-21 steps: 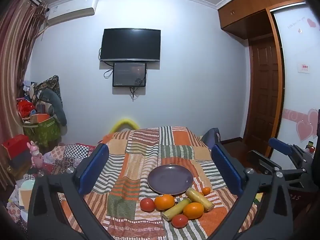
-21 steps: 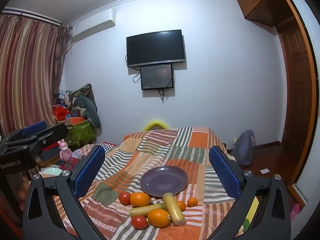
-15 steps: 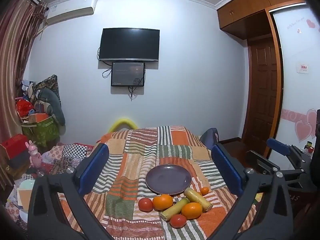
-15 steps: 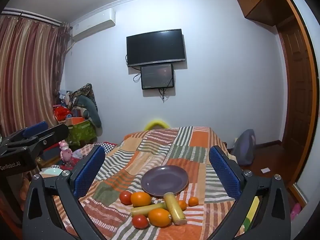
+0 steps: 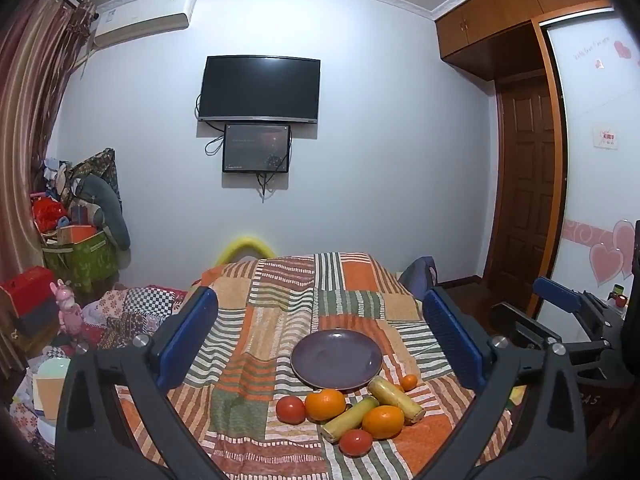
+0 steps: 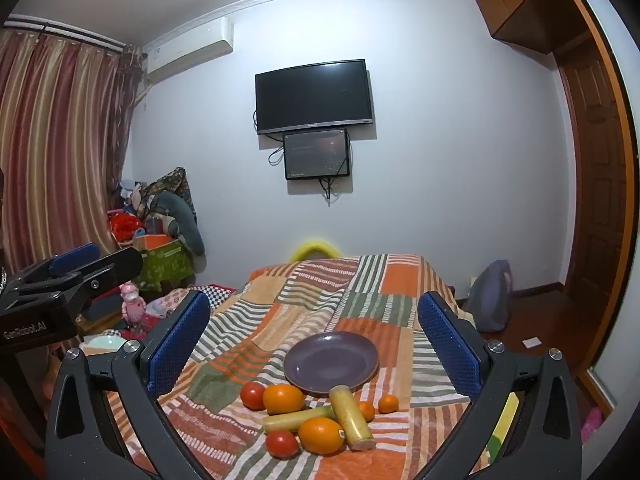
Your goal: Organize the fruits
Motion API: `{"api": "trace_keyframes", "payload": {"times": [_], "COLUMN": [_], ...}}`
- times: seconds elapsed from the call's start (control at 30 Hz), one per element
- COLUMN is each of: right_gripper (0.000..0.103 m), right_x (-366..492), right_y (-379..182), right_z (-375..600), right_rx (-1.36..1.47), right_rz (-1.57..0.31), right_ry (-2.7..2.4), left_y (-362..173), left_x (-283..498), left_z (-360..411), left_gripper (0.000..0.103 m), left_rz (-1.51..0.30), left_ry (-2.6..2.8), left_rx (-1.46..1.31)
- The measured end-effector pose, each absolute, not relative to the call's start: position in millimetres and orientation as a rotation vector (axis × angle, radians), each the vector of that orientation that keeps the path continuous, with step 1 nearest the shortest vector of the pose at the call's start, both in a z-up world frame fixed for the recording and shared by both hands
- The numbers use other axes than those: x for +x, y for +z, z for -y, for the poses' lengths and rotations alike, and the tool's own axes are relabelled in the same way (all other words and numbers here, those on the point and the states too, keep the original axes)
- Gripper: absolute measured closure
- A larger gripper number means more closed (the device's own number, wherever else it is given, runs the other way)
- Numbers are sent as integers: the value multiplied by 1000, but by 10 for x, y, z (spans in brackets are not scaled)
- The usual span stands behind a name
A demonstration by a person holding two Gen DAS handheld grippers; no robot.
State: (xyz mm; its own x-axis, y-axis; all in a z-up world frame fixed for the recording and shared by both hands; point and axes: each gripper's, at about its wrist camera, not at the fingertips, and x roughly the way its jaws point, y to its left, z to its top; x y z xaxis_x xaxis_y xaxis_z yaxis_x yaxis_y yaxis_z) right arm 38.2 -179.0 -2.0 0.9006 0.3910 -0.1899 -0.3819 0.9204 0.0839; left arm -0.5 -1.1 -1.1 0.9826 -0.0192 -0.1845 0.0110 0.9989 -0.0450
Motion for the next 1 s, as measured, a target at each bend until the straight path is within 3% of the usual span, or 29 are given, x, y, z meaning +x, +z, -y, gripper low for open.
{"api": "trace_keyframes", "payload": {"times": [1.0], "right_gripper": [0], "right_x": [392], "right_y": [-4], "right_z": [1803], "right_rx": [50], "right_rz": [-198], "right_ry": [397], "left_y": [-32], "left_x": [-5], "left_z": [-16], "left_gripper": [0], "left_rz": [-181], "left_ry": [-15], "left_rx": [-50]}}
